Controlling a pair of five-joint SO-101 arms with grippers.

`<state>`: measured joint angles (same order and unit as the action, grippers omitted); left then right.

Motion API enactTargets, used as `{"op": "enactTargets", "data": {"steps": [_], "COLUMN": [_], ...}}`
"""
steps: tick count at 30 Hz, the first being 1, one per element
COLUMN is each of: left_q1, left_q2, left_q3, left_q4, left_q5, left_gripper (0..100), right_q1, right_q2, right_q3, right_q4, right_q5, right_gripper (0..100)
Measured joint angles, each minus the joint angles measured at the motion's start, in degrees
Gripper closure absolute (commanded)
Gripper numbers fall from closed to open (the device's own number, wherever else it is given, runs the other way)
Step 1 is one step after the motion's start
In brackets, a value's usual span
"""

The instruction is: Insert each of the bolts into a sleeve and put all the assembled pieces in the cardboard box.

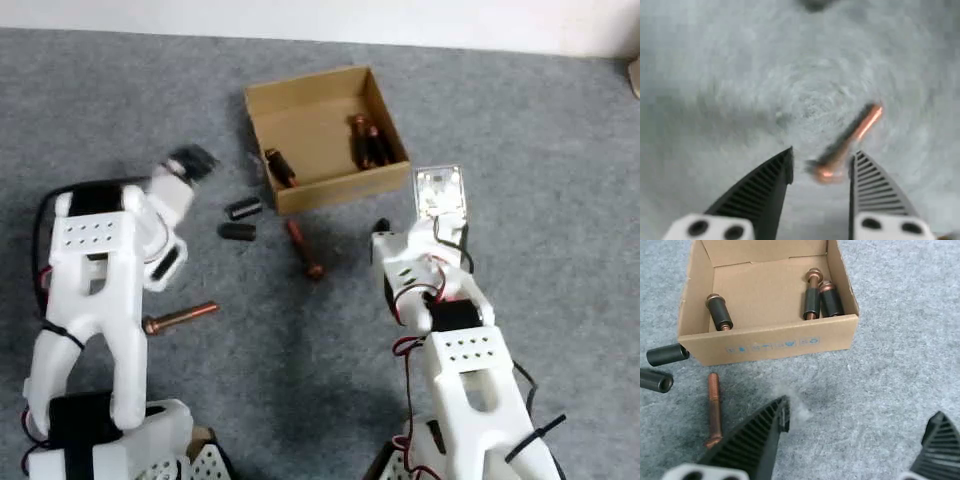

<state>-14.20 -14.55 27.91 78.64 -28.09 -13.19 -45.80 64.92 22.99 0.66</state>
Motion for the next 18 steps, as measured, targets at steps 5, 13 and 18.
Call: {"op": "enactTargets", "data": {"steps": [5,13,18], "left_q1": [0.53,1.23,1.23], "left_q2": [0.09,0.09,0.09], "left_q3": [1.93,14.59,18.99], "left_q4": [0.35,0.35,-0.09], "left_q5": [46.24,81.14,82.37], "left_gripper": [82,81,81], "right_q1": [0.0,0.0,0.0], "right_q2": [0.0,0.0,0.0], "right_q3": [0.18,0.18,0.18], "right_q4": [0.0,0.0,0.0], "right_q5": [0.0,0.0,0.0], "right_gripper": [61.6,61.6,61.6]}}
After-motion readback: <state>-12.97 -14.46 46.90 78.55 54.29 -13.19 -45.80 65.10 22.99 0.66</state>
